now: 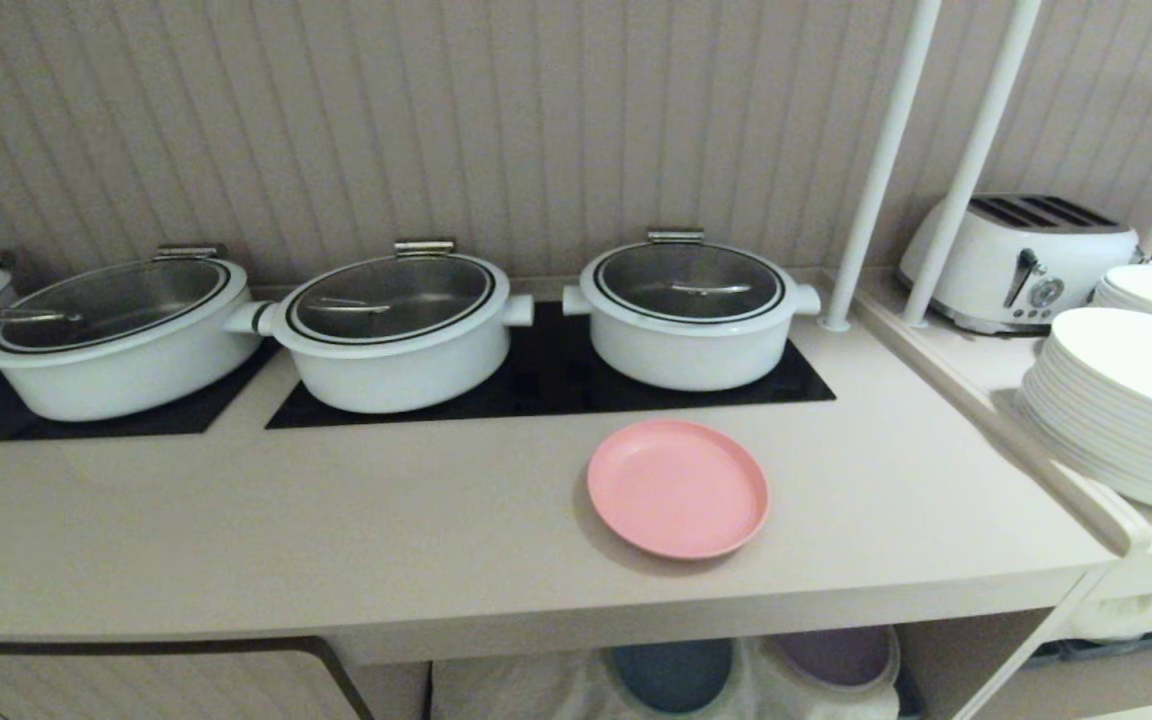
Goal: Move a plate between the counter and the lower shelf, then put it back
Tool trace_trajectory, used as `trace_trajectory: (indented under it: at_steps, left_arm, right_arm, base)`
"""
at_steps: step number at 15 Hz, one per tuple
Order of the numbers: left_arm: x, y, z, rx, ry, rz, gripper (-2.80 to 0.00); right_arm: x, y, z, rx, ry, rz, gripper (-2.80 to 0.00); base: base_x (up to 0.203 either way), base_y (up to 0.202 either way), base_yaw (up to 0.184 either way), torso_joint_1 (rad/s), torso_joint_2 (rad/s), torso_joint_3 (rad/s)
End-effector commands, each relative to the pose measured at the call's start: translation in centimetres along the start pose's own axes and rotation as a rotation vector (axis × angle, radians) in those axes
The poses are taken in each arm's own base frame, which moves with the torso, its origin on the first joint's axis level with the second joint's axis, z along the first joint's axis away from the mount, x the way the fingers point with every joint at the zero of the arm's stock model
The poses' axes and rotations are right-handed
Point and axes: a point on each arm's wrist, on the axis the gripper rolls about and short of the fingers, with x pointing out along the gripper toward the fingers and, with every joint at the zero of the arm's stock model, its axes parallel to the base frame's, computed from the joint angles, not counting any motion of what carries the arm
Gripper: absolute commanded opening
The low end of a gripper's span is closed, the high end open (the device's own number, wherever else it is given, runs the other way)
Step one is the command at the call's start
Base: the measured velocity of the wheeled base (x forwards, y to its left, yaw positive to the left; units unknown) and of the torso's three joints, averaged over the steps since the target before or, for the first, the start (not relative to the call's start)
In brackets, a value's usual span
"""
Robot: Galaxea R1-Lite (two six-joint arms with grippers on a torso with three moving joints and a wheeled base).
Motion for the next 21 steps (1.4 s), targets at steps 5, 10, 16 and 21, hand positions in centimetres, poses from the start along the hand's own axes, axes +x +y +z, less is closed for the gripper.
trace_trajectory:
  at_steps: [5,10,16,21]
  left_arm:
    - [0.0,0.0,0.0,0.0,-0.001,0.0,-2.8]
    - [0.0,0.0,0.0,0.0,-0.001,0.0,-2.8]
    - [0.0,0.0,0.0,0.0,-0.001,0.0,-2.8]
    - [0.0,0.0,0.0,0.0,-0.001,0.0,-2.8]
  right_arm:
    - [-1.3,0.0,-0.52,0.011,-0.177,-0.004,-2.8]
    - [-1.3,0.0,-0.52,0.027,-0.177,-0.005,-2.8]
    - [-1.3,0.0,-0.5,0.024,-0.178,-0.005,-2.8]
    - [-1.3,0.01,-0.52,0.019,-0.177,-0.007,-2.8]
  base:
    - [0.0,0.0,0.0,0.0,0.0,0.0]
    - [0.0,0.0,0.0,0.0,0.0,0.0]
    - [0.0,0.0,0.0,0.0,0.0,0.0]
    - [0.0,0.0,0.0,0.0,0.0,0.0]
